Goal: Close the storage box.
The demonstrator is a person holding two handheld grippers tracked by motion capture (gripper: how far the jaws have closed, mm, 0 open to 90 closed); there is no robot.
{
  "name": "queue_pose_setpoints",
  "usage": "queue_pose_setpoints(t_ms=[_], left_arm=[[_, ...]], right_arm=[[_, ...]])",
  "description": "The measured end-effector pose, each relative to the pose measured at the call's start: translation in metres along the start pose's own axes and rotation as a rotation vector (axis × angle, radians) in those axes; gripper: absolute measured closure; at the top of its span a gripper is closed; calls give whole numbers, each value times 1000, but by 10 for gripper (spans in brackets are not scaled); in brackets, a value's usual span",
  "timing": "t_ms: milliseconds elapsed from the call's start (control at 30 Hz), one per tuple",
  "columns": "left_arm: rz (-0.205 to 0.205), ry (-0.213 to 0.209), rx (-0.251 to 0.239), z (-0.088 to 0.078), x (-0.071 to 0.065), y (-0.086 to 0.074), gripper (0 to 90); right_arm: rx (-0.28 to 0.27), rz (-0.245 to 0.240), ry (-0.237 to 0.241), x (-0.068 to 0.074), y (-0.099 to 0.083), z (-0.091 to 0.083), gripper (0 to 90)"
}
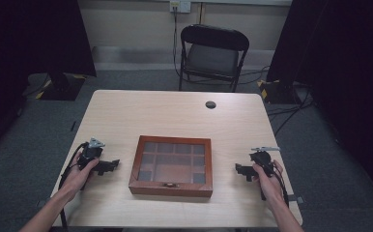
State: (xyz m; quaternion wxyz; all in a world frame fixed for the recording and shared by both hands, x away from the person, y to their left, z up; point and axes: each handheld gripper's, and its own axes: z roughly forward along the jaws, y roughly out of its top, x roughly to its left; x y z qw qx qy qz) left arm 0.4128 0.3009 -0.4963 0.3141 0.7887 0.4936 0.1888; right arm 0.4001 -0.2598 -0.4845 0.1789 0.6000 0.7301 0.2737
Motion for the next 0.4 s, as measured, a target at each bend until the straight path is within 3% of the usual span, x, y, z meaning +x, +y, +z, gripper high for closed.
queue_pose_setpoints(t_ms=[133, 200, 400], left_arm=[[5, -4, -52, 2, 1, -7, 56], [2, -6, -63, 2, 1, -7, 42], [5, -2, -60, 2, 1, -7, 38]], right_arm=[[-35, -33, -61, 7, -5, 4, 75], [-59, -65, -54, 12, -10, 8, 0], [-126, -70, -43, 14, -15, 11, 0]])
